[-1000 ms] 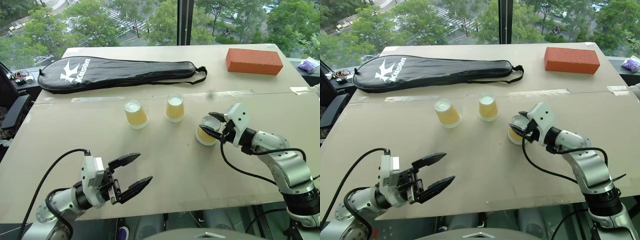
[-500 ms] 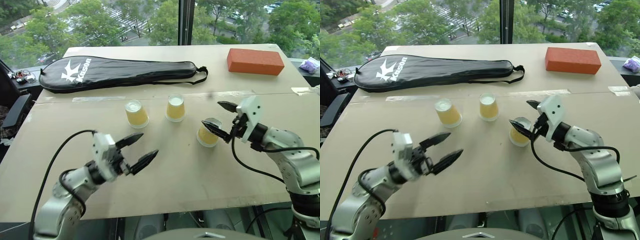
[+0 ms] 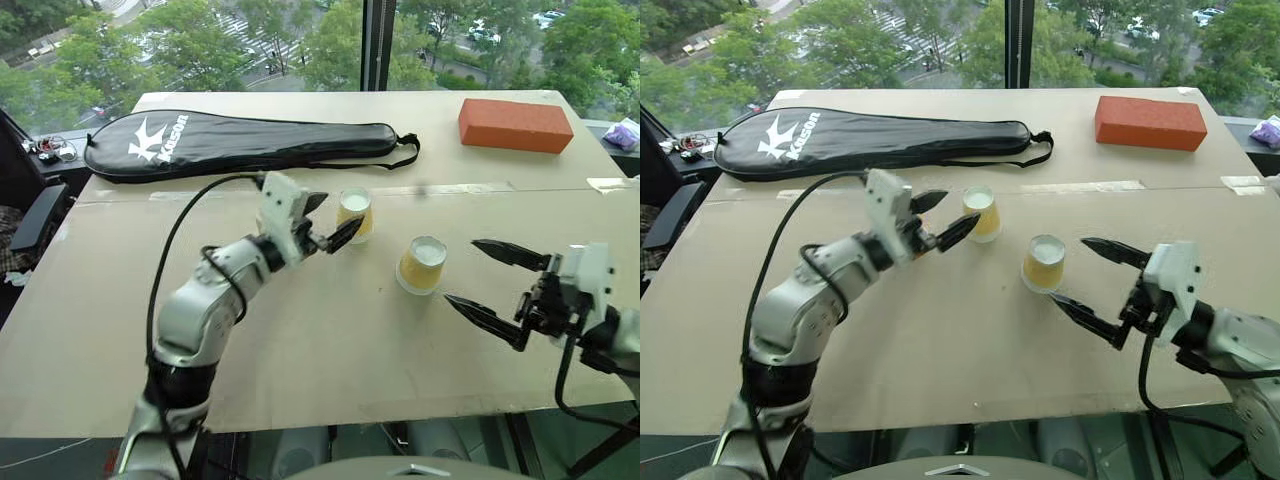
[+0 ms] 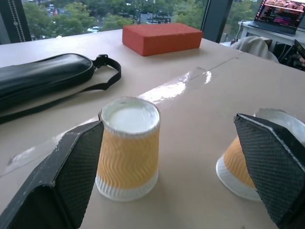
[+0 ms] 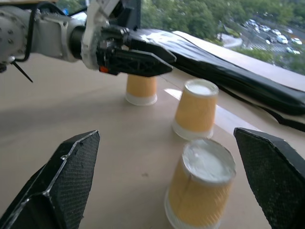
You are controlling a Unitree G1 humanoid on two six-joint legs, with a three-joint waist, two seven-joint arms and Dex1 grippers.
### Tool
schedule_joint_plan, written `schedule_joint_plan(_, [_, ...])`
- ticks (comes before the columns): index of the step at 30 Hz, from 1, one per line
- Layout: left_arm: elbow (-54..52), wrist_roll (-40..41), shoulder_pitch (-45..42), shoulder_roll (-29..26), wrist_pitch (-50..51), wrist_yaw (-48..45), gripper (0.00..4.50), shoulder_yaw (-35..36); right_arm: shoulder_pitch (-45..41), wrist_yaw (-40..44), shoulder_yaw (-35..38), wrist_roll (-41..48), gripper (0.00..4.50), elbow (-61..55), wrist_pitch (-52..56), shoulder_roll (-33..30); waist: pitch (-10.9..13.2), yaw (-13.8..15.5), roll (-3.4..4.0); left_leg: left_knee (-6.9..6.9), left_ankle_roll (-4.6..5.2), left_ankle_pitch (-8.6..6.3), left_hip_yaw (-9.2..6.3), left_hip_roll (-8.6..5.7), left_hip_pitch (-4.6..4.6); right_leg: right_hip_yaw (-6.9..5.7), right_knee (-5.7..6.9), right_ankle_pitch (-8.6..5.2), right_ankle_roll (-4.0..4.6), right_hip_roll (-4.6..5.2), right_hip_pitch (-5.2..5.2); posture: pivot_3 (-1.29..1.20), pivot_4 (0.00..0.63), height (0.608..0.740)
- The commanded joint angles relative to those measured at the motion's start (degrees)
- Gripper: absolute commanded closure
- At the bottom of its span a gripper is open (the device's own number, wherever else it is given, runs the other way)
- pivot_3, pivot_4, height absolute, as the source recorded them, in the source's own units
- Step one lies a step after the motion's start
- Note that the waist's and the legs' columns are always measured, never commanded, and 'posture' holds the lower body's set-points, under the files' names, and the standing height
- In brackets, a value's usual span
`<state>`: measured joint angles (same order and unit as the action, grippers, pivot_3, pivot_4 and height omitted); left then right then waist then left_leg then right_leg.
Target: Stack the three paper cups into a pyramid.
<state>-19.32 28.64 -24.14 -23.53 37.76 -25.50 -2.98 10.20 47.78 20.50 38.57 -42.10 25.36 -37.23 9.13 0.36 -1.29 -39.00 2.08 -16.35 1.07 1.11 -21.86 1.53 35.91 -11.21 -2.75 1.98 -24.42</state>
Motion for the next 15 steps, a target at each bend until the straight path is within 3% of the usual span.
schedule_joint_plan(1, [3.4, -1.9, -4.5, 0.9, 1.5, 0.6, 0.00, -0.7, 1.1, 0.4, 4.8, 1.6, 0.05, -0.6, -2.7, -0.7, 0.0, -0.1, 0.00, -0.02, 0.00, 0.00, 0.02, 0.00, 0.01, 0.00, 0.00, -0.03, -0.03, -0.02, 0.01, 0.00, 0.150, 0.740])
schedule_joint_plan(8, [11.7, -5.4, -9.9, 1.9, 0.6, -1.1, 0.00, -3.0, 5.7, 5.7, 13.2, 6.7, 0.05, 0.8, -3.3, -4.1, 0.0, 0.3, -0.01, -0.03, 0.00, 0.00, -0.01, 0.00, -0.01, -0.03, -0.01, 0.02, 0.04, -0.02, 0.06, 0.00, 0.150, 0.740])
schedule_joint_plan(15, [17.6, -8.4, -12.3, 3.2, -1.3, -3.5, 0.00, -3.9, 1.9, 9.9, 15.1, 11.3, 0.05, 5.8, -2.3, -9.4, 0.0, 0.3, -0.04, -0.11, 0.00, 0.00, 0.02, -0.04, 0.00, -0.01, -0.03, -0.03, 0.14, 0.01, 0.10, 0.00, 0.150, 0.740])
